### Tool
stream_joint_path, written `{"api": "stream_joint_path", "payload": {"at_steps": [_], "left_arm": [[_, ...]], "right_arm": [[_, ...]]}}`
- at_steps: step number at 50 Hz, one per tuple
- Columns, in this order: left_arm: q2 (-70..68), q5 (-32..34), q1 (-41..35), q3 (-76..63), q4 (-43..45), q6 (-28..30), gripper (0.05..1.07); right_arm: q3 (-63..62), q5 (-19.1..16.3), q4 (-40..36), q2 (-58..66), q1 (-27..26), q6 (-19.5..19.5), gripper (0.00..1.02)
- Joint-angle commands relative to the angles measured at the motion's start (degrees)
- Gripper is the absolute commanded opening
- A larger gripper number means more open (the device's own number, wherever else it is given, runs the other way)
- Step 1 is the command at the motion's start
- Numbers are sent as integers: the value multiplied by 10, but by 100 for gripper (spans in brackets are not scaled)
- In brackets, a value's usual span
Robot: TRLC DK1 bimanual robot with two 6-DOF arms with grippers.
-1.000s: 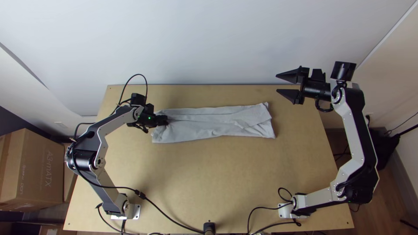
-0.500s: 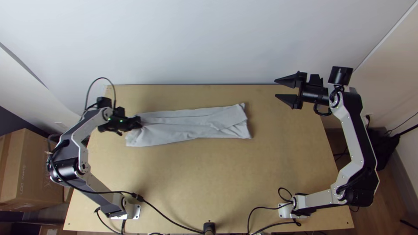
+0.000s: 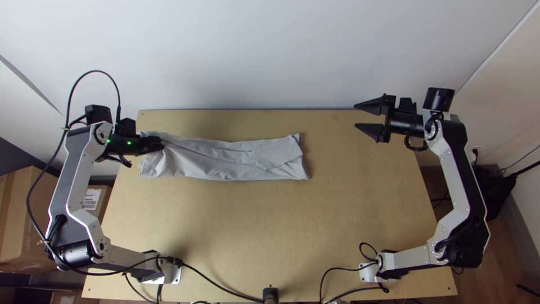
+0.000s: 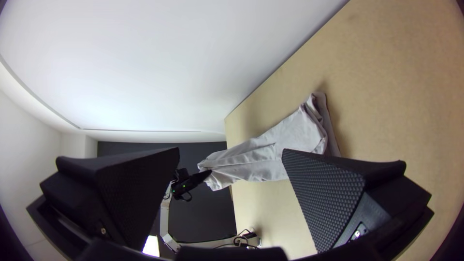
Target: Fold the t-shirt
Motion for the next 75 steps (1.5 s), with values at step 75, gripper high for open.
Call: {"api": "stream_joint_path", "payload": {"at_steps": [75], "left_arm": [[330,-82,-463,399,-27,-274,8]], "right_arm": [[-195,-1,-4,-184,-67,-14,98]]}}
